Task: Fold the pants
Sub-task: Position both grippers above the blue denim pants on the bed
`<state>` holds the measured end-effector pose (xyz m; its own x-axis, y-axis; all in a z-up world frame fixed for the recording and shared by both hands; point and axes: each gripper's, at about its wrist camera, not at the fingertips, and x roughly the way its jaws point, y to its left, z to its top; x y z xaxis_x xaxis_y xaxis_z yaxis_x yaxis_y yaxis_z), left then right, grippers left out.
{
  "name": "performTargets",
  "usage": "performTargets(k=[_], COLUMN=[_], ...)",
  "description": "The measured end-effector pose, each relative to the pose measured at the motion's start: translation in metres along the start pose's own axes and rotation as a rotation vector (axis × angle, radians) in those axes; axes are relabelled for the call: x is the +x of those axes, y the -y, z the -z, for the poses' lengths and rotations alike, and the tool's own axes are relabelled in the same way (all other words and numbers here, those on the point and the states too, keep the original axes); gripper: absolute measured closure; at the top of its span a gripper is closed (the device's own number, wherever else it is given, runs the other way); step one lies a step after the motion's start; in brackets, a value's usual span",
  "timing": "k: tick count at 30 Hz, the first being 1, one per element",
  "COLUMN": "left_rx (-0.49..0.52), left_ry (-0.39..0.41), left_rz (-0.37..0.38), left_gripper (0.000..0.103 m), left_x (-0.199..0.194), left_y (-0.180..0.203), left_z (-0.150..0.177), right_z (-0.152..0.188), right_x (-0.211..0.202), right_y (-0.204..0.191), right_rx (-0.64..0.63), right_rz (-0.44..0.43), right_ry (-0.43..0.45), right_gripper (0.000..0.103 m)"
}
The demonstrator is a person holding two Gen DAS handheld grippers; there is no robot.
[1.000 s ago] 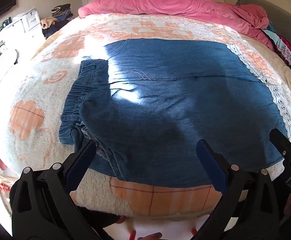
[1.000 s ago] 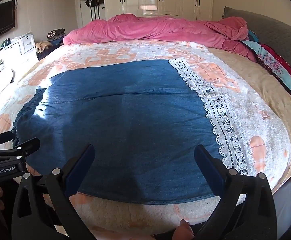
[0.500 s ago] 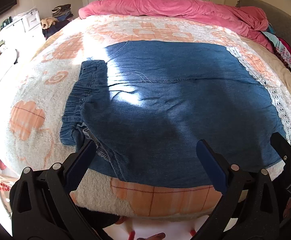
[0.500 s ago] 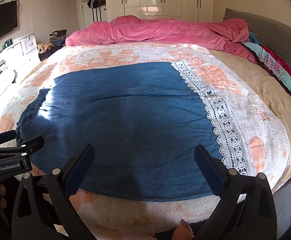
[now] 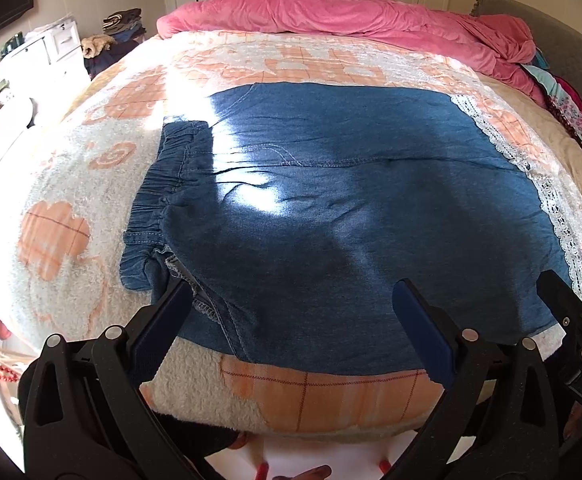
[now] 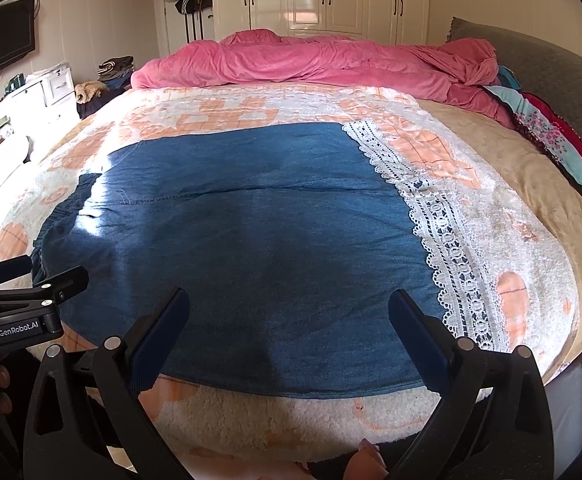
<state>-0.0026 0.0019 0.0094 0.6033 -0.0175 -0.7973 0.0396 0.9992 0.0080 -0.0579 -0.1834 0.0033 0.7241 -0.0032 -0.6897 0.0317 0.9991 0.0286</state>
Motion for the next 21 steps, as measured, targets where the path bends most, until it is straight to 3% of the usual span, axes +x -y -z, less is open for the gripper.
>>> performTargets(k=[21], left_rx=[0.004], left_ry=[-0.002], left_rz=[0.009], left_gripper=[0.009], left_x=[0.0044], left_y=[0.0004], left_z=[-0.0016], right_z=[-0.0009], right_x=[0.0016], right_y=[-0.0037], right_rx=[-0.018], right_rz=[0.004], right_ry=[-0.001], right_gripper=[0.004])
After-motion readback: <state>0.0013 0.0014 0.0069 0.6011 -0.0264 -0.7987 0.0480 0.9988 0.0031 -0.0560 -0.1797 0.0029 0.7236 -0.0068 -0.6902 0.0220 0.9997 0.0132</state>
